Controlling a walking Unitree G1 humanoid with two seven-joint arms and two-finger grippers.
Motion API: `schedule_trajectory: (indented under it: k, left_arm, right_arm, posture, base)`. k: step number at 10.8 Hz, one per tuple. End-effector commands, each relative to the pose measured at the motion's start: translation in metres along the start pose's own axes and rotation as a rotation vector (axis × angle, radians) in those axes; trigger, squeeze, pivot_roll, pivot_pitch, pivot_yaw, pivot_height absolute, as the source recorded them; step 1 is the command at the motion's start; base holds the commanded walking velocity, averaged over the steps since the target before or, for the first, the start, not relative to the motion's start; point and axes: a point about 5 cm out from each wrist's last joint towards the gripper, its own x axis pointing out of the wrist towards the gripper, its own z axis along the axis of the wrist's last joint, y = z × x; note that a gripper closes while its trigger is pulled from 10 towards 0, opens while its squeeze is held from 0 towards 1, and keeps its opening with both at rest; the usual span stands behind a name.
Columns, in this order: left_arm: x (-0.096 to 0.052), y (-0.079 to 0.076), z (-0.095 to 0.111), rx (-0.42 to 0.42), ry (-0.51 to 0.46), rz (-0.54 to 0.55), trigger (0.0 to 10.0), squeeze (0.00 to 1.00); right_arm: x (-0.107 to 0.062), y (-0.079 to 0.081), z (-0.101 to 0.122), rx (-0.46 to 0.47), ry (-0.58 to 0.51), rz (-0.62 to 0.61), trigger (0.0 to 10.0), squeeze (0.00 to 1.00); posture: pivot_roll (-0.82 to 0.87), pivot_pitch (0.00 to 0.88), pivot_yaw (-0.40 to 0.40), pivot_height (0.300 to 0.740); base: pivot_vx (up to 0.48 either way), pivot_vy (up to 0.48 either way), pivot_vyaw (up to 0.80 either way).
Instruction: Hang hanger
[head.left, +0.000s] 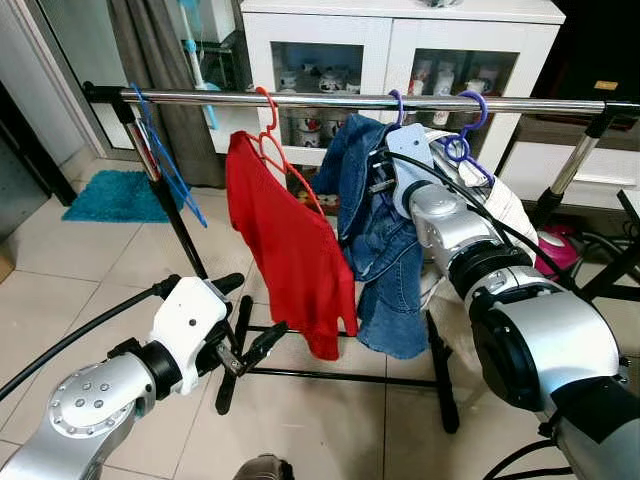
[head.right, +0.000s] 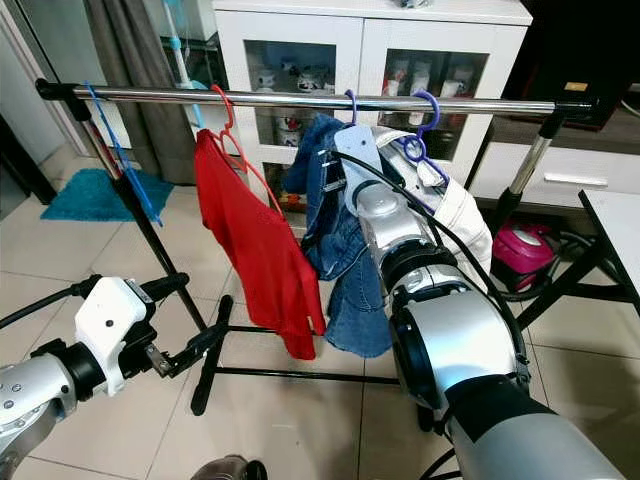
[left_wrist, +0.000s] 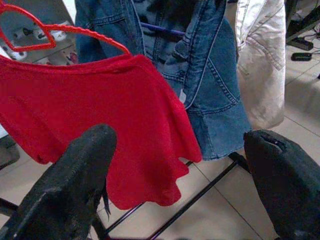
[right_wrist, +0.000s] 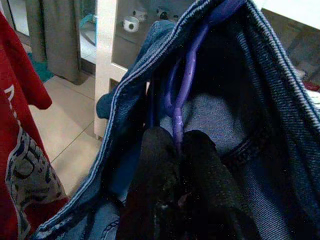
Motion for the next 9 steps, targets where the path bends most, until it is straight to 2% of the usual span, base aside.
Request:
schedule_trajectory:
  k: [1,3,4,5,6,9]
  left_arm:
    - [0.000,-0.001,-0.003,0.013,0.020,-0.013,10.0,0.87]
    - [0.000,0.002,-0.002,0.021,0.016,0.005,10.0,0.87]
    - [0.002,0.006,0.001,0.019,-0.004,0.038,10.0,0.87]
    - [0.002,0.008,0.002,0.015,-0.013,0.050,10.0,0.87]
    - [0.005,0.009,0.005,0.006,-0.035,0.075,10.0,0.87]
    - [0.010,0.006,0.006,-0.005,-0.049,0.075,10.0,0.87]
  right_arm:
    - [0.000,0.005,-0.002,-0.006,0.035,0.026,0.0,0.00]
    - [0.001,0.002,0.002,0.026,0.024,0.027,0.0,0.00]
    - [0.001,-0.002,0.008,0.115,-0.010,0.021,0.0,0.00]
    - [0.001,-0.003,0.011,0.160,-0.025,0.020,0.0,0.00]
    - [-0.001,-0.012,0.022,0.248,-0.123,0.019,0.0,0.00]
    - [-0.003,-0.021,0.022,0.338,-0.206,0.042,0.0,0.00]
  posture:
    - [0.09,0.013,0.050,0.740]
    - [0.08,0.013,0.048,0.740]
    - [0.08,0.015,0.042,0.740]
    - [0.08,0.016,0.041,0.740]
    - [0.07,0.017,0.039,0.740]
    - [0.06,0.018,0.047,0.740]
  base:
    - [0.000,0.000,0.00]
    - [0.000,0.000,0.00]
    - [0.000,0.000,0.00]
    - [0.000,0.000,0.00]
    - [0.000,0.000,0.00]
    - [0.000,0.000,0.00]
